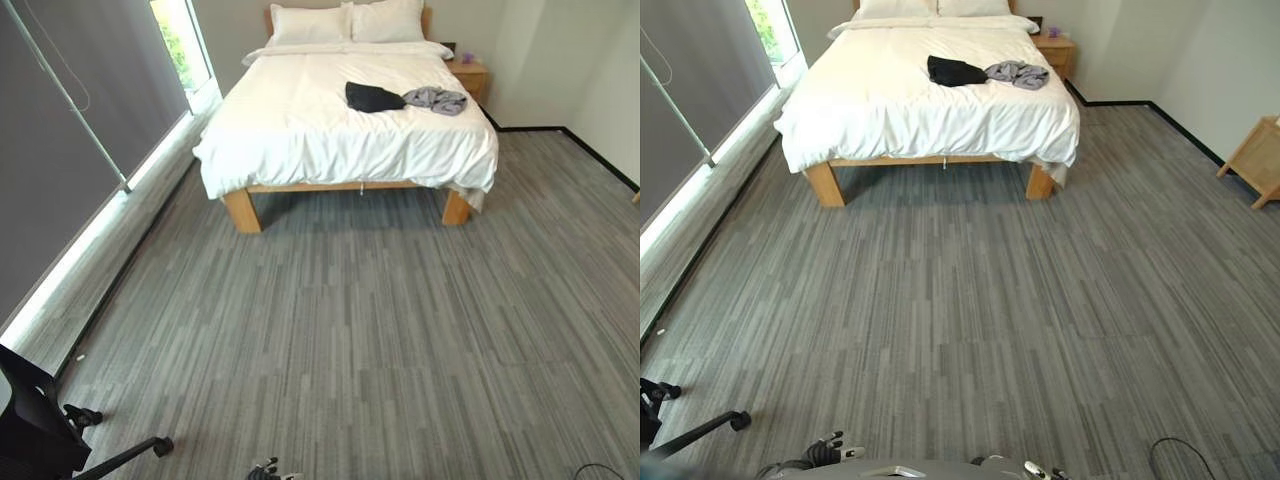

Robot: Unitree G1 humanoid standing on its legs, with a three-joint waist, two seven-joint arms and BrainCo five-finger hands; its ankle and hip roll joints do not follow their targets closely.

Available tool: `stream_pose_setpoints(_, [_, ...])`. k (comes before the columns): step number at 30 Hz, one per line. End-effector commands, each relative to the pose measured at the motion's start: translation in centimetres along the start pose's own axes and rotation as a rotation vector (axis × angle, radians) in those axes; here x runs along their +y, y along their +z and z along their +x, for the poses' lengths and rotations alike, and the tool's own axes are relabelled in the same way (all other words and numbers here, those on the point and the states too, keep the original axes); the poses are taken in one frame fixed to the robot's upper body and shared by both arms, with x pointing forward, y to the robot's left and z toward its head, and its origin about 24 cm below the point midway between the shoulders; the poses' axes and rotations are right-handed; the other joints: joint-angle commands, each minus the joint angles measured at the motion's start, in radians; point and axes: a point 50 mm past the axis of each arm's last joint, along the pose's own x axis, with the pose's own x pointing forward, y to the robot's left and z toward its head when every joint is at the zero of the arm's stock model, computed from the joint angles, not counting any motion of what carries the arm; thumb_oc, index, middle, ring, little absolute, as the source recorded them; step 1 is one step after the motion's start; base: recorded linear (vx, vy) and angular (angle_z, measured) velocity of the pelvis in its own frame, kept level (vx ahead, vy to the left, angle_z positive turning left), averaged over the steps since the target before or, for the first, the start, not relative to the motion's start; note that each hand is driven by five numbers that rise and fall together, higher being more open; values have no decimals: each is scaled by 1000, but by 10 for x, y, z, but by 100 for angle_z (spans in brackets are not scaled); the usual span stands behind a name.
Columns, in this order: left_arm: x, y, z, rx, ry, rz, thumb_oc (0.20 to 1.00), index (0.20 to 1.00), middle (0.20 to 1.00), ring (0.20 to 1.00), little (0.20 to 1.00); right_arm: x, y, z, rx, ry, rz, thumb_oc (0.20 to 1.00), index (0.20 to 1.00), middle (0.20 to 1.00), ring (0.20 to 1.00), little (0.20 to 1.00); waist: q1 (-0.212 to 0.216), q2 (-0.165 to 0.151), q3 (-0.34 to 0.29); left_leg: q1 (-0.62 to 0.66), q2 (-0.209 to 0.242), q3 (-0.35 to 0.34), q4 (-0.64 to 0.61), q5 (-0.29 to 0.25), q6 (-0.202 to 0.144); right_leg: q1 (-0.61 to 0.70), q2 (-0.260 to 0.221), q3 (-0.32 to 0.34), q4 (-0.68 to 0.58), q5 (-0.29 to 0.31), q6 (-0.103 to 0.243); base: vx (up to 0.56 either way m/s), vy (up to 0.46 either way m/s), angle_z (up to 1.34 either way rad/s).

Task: Pick up bed clothes into laundry basket.

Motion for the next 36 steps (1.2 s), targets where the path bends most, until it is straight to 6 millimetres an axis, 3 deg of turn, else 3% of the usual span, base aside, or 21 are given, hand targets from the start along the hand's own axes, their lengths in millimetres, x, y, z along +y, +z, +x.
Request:
stream_pose_setpoints(1, [-9,7,2,-17,-32,30,1000,1000,1000,1000,1000,11,8,4,-8,32,-29,1000,1000,1000,1000,1000,-9,-31,7,26,24,-34,-111,127,-70,177,-110,23,-243,170,153,0,0,0])
stream_pose_setpoints(6, [-3,18,4,-54,5,3,1000,1000,1000,1000,1000,5,8,3,-9,9,-23,1000,1000,1000,1000,1000,-10,-28,-3,31,20,-36,-117,124,-69,183,-113,19,-246,170,156,7,4,0])
stream_pose_setpoints(8, [10,46,6,-150,64,-47,1000,1000,1000,1000,1000,-3,33,5,-100,-27,51,1000,1000,1000,1000,1000,-16,-24,-12,38,19,-34,-121,124,-71,189,-114,21,-249,170,159,42,24,1])
stream_pose_setpoints(9, [22,77,5,-265,115,-81,1000,1000,1000,1000,1000,-9,65,4,-226,-41,84,1000,1000,1000,1000,1000,-23,-22,-16,42,19,-32,-123,124,-73,189,-114,25,-250,172,161,0,0,0])
stream_pose_setpoints(11, [29,116,0,-398,117,-61,1000,1000,1000,1000,1000,-18,119,-7,-445,-66,89,1000,1000,1000,1000,1000,-34,-13,-18,44,19,-29,-121,124,-73,186,-114,26,-246,174,165,10,40,-5])
stream_pose_setpoints(12, [30,150,-9,-529,89,-4,1000,1000,1000,1000,1000,-18,149,-18,-577,-54,75,1000,1000,1000,1000,1000,-41,-3,-20,47,17,-27,-123,123,-71,187,-116,29,-245,176,169,9,49,-8])
stream_pose_setpoints(16, [37,202,-42,-811,64,-30,1000,1000,1000,1000,1000,-17,195,-52,-835,8,62,1000,1000,1000,1000,1000,-40,5,-22,46,15,-33,-122,125,-70,189,-119,20,-243,176,172,7,14,-2])
stream_pose_setpoints(19, [34,216,-58,-924,22,-77,1000,1000,1000,1000,1000,-16,205,-70,-953,12,38,1000,1000,1000,1000,1000,-36,3,-17,40,16,-46,-121,125,-69,189,-120,17,-240,174,171,8,4,5])
stream_pose_setpoints(24, [36,232,-76,-1040,40,-141,1000,1000,1000,1000,1000,6,227,-86,-1057,26,-126,1000,1000,1000,1000,1000,-17,-6,23,-5,-10,-58,-108,116,-49,145,-149,31,-215,181,182,-7,81,6])
stream_pose_setpoints(27, [43,231,-80,-1048,85,-133,1000,1000,1000,1000,1000,21,234,-92,-1089,84,-133,1000,1000,1000,1000,1000,-7,1,67,-11,-40,-54,-47,51,-2,51,-213,74,16,166,184,40,217,-12])
stream_pose_setpoints(28, [43,229,-80,-1045,87,-150,1000,1000,1000,1000,1000,26,235,-94,-1100,110,-131,1000,1000,1000,1000,1000,-7,4,86,-2,-47,-48,-32,33,12,9,-231,85,104,194,190,27,134,-24])
stream_pose_setpoints(29, [43,229,-80,-1045,87,-150,1000,1000,1000,1000,1000,26,235,-94,-1100,110,-131,1000,1000,1000,1000,1000,-5,2,85,-3,-48,-45,-31,32,12,5,-233,88,108,192,190,90,185,-18])
stream_pose_setpoints(30, [44,225,-79,-1040,89,-182,1000,1000,1000,1000,1000,35,235,-97,-1116,154,-125,1000,1000,1000,1000,1000,-14,10,131,16,-56,-40,-3,2,35,-61,-248,110,278,241,188,104,131,0])
stream_pose_setpoints(31, [44,226,-79,-1038,88,-187,1000,1000,1000,1000,1000,37,235,-99,-1126,172,-107,1000,1000,1000,1000,1000,-24,13,153,24,-51,-44,8,-9,38,-108,-238,127,340,244,186,211,141,-3])
stream_pose_setpoints(33, [43,228,-78,-1038,91,-185,1000,1000,1000,1000,1000,38,237,-103,-1146,184,-96,1000,1000,1000,1000,1000,-42,14,172,46,-47,-47,22,-42,29,-166,-237,136,323,226,192,245,-32,-17])
stream_pose_setpoints(34, [41,232,-80,-1052,88,-179,1000,1000,1000,1000,1000,37,237,-106,-1155,184,-95,1000,1000,1000,1000,1000,-52,13,184,51,-41,-40,30,-49,16,-194,-246,116,243,229,179,317,-106,-3])
stream_pose_setpoints(36, [34,237,-80,-1064,68,-178,1000,1000,1000,1000,1000,31,237,-106,-1159,161,-76,1000,1000,1000,1000,1000,-76,11,191,89,-34,-50,21,-72,-14,-200,-263,106,86,248,191,456,-217,11])
